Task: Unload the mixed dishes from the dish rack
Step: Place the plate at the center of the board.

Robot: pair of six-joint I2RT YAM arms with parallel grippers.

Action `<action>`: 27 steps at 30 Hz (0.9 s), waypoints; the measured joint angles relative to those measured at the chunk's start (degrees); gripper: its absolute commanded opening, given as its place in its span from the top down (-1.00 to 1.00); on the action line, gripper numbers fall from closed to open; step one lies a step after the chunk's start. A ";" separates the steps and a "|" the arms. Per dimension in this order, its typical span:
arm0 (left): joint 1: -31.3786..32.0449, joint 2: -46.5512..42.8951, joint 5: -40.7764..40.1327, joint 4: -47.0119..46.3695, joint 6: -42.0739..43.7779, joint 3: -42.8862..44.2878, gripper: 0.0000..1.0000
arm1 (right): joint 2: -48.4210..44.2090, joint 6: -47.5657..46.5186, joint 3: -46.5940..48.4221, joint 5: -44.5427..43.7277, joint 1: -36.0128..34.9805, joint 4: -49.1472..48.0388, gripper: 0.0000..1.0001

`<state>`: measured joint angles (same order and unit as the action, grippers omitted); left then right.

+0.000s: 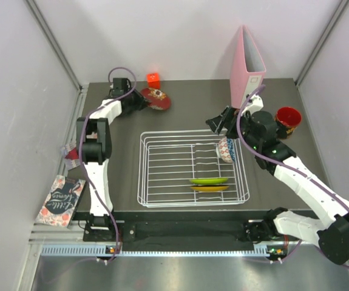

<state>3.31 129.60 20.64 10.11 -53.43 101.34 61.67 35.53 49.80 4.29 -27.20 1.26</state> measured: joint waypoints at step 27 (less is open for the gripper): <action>0.83 5.05 -8.83 21.46 8.17 10.91 -0.36 | 0.00 -0.46 -0.28 0.09 0.35 1.64 -0.82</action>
<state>4.14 134.65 11.81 31.57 -45.25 112.25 61.67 35.07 49.52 4.38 -26.85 2.90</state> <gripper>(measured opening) 0.670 0.913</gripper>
